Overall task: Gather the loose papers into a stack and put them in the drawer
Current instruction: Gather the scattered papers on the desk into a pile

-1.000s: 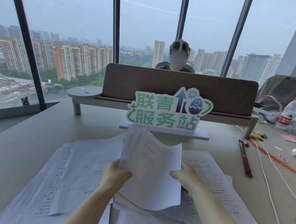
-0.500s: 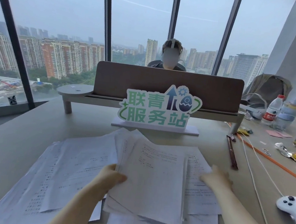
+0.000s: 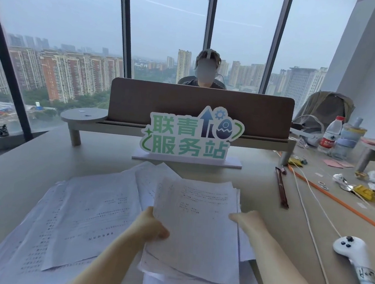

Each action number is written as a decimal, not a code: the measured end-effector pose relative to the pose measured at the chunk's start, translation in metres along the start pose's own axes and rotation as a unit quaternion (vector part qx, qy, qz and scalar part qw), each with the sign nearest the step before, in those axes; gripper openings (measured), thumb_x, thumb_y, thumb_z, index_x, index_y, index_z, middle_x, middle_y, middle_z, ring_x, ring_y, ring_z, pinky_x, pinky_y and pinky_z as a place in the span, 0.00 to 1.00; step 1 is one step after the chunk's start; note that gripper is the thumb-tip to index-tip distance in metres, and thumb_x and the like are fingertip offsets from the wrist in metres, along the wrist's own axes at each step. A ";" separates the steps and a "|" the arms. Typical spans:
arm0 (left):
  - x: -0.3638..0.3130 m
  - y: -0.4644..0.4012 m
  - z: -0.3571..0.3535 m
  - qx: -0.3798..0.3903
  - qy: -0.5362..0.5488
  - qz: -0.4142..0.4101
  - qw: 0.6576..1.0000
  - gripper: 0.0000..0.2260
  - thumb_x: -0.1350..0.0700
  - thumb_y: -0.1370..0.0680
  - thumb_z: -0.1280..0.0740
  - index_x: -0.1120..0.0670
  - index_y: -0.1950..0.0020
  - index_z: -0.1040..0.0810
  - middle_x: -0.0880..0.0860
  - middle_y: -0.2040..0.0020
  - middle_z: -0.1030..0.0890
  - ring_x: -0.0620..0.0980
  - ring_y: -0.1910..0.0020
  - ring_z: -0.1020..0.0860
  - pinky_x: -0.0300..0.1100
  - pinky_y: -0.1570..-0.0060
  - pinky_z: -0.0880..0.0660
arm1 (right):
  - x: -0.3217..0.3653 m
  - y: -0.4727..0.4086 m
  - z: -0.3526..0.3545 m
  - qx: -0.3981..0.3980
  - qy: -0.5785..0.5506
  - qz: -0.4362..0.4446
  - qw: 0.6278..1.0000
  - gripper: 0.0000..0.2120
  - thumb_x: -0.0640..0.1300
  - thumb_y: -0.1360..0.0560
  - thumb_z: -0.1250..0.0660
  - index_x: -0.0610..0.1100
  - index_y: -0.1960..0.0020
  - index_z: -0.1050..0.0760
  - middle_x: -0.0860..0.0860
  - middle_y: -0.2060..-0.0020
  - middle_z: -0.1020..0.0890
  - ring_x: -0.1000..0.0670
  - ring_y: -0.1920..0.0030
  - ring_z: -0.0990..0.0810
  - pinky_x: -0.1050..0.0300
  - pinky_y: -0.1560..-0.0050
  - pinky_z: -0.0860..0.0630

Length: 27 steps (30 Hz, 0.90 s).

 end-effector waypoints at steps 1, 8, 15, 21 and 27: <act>0.001 0.000 -0.001 -0.011 -0.022 -0.003 1.000 0.27 0.61 0.43 0.26 0.58 0.45 0.26 0.59 0.48 0.20 0.58 0.48 0.21 0.52 0.46 0.21 | -0.002 0.001 -0.003 0.011 0.005 -0.003 1.000 0.11 0.41 0.27 0.28 0.35 0.51 0.24 0.44 0.61 0.20 0.46 0.62 0.22 0.51 0.48 0.23; -0.007 0.010 -0.011 -0.036 -0.129 -0.050 0.990 0.18 0.59 0.39 0.30 0.57 0.49 0.19 0.57 0.54 0.16 0.55 0.55 0.18 0.47 0.54 0.20 | 0.010 0.007 -0.016 0.031 0.093 0.029 0.995 0.17 0.40 0.28 0.29 0.36 0.42 0.26 0.43 0.52 0.18 0.43 0.51 0.17 0.53 0.50 0.22; -0.007 0.012 -0.010 -0.031 -0.103 -0.062 0.992 0.17 0.57 0.40 0.29 0.57 0.52 0.17 0.57 0.56 0.14 0.55 0.56 0.16 0.47 0.53 0.18 | -0.003 0.003 -0.024 0.070 0.036 0.022 0.997 0.27 0.37 0.28 0.29 0.33 0.33 0.35 0.40 0.41 0.25 0.41 0.45 0.24 0.52 0.42 0.27; -0.014 0.009 -0.010 -0.030 -0.024 -0.121 0.992 0.06 0.57 0.38 0.29 0.55 0.64 0.18 0.46 0.71 0.18 0.49 0.68 0.20 0.45 0.63 0.22 | 0.013 0.007 0.016 -0.009 -0.070 0.119 0.990 0.19 0.36 0.30 0.30 0.40 0.40 0.27 0.45 0.53 0.18 0.44 0.55 0.18 0.47 0.52 0.20; -0.066 0.023 -0.007 -0.009 0.152 -0.201 0.968 0.15 0.64 0.31 0.27 0.54 0.46 0.22 0.54 0.50 0.16 0.53 0.52 0.16 0.39 0.56 0.21 | 0.063 0.046 0.071 -0.077 -0.182 0.281 0.939 0.21 0.31 0.29 0.30 0.47 0.41 0.27 0.55 0.56 0.16 0.50 0.54 0.16 0.57 0.58 0.21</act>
Point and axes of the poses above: each hand's wrist, its own y-axis away from the middle knuckle, its own z-axis out of the back of the hand, x = y × z, the point moved 8 cm from there along -y, towards the middle knuckle
